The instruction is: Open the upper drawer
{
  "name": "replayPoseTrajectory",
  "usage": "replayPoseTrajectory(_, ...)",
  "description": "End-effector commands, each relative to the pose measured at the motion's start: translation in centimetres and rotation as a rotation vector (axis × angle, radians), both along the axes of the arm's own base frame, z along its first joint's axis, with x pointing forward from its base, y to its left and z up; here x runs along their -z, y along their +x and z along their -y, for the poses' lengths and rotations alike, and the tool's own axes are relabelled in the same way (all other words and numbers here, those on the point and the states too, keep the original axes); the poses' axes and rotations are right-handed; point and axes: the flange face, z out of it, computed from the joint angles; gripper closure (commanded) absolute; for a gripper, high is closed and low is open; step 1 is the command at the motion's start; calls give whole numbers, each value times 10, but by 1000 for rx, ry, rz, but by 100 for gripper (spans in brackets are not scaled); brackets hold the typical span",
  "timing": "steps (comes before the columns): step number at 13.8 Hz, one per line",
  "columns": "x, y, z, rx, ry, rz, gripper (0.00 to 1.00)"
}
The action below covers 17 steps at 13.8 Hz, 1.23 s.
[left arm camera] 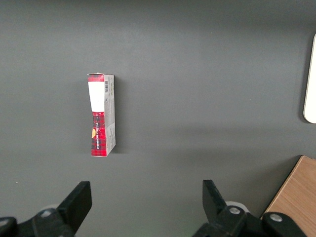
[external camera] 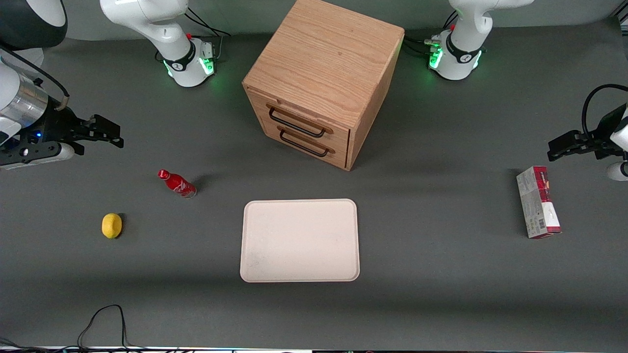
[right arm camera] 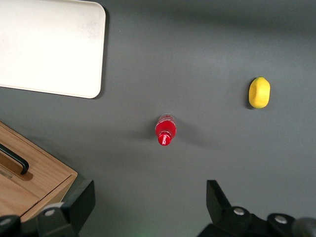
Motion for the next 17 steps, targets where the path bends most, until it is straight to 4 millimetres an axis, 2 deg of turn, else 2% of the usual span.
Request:
replayPoseTrajectory(1, -6, 4, -1, 20, -8, -4, 0)
replayPoseTrajectory(8, -3, 5, -3, 1, -11, -10, 0)
replayPoseTrajectory(11, -11, 6, -7, -1, 5, 6, 0)
replayPoseTrajectory(13, -9, 8, -31, -41, 46, 1, 0)
replayPoseTrajectory(17, 3, 14, -127, -189, 39, -8, 0)
